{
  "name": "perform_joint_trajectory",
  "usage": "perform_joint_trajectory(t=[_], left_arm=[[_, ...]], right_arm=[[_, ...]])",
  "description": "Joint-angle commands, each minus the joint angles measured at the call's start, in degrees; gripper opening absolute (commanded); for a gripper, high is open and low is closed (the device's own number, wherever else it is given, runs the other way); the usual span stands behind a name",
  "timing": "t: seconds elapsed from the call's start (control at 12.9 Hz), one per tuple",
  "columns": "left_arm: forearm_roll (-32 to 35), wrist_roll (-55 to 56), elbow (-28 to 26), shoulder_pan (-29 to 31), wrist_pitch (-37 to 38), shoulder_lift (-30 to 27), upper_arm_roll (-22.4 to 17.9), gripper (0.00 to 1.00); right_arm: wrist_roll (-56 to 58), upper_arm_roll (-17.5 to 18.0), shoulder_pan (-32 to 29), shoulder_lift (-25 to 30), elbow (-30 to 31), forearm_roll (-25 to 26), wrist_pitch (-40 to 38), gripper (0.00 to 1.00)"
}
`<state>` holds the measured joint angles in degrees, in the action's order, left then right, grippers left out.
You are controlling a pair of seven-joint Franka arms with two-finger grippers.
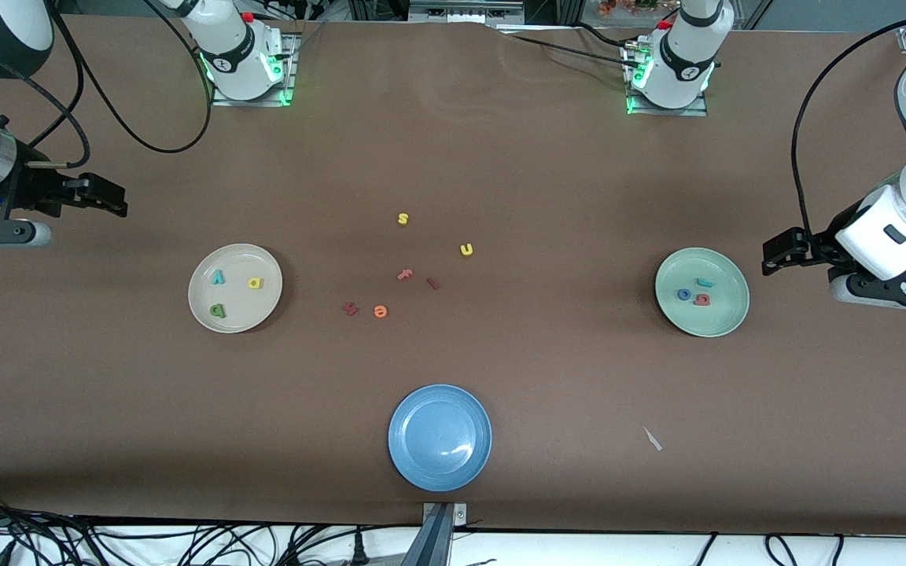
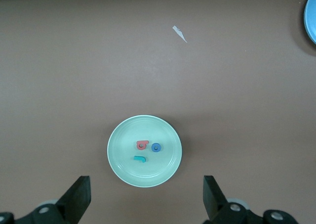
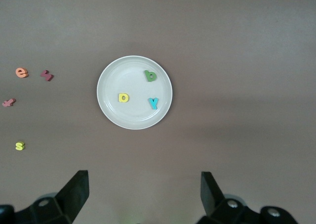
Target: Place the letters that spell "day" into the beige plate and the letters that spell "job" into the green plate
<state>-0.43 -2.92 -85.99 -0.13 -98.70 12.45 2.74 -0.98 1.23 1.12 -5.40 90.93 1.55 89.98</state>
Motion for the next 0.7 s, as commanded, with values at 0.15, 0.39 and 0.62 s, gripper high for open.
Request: perform_joint_trajectory(t=[0.15,0.39,0.62], left_arm=[[-1.5,-0.69,-0.67,-0.04,0.0,-0.58,-0.19,1.0],[-1.5,-0.69,-0.67,-0.04,0.0,-0.67,-0.19,1.0],[-1.5,-0.77,-0.67,-0.04,0.0,-0.67,-0.19,1.0]], right_arm=[[1.25,-1.06,0.64,0.12,-2.42,-1.2,-1.21,1.0],[1.69,-1.15,0.64,0.12,-2.69,-1.2,-1.29,1.0],[3.0,-1.32,0.55,-0.05,-2.6,-1.2,-2.61,1.0]])
